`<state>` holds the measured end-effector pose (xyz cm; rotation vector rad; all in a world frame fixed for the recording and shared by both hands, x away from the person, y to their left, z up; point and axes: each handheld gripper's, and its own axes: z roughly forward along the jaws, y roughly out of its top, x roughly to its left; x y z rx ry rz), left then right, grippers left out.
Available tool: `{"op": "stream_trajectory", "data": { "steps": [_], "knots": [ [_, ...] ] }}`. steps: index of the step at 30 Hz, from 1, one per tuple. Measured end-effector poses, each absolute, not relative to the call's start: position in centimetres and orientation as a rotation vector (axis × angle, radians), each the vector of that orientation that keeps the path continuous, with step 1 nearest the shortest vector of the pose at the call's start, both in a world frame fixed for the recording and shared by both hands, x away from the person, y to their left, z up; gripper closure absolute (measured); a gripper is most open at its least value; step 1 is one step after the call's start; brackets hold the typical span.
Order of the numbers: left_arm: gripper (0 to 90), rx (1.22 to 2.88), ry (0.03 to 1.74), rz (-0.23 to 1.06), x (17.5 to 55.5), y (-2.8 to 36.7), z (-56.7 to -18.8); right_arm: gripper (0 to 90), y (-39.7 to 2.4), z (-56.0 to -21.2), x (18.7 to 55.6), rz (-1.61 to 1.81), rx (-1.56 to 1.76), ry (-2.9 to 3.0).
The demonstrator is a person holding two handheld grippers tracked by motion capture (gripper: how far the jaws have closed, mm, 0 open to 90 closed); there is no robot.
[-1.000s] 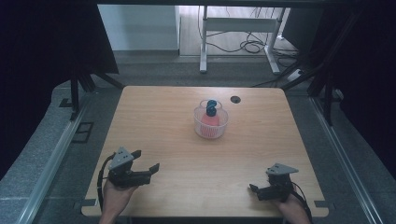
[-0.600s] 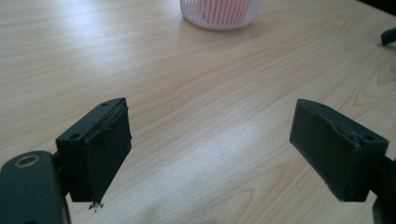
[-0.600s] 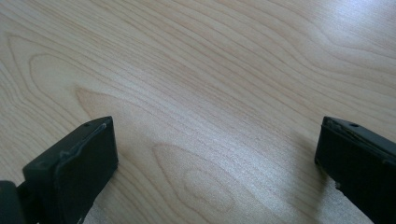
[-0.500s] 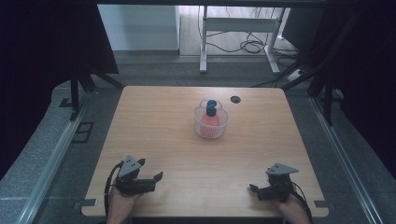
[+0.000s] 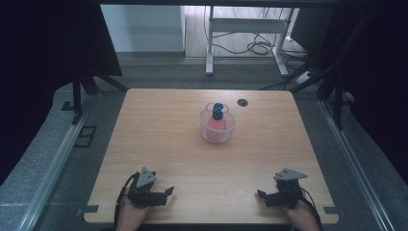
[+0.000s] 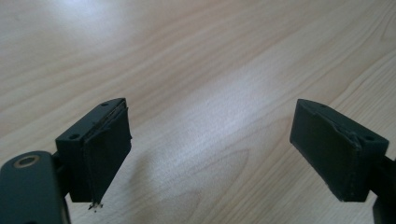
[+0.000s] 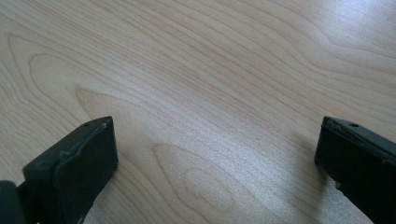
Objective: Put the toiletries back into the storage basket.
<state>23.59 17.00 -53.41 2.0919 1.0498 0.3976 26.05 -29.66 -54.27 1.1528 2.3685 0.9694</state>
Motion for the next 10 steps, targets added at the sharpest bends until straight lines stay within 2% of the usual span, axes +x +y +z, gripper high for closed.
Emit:
{"op": "stream_trajectory", "data": {
  "steps": [4,10],
  "knots": [
    [12.2,2.170,1.058,0.413,23.77,16.29,-54.20,0.0,-29.65,-54.27,26.05,0.970,1.153,2.369],
    [11.3,2.170,1.060,0.386,23.91,16.21,-54.40,0.0,-29.65,-54.28,26.03,0.970,1.155,2.369]
  ]
}}
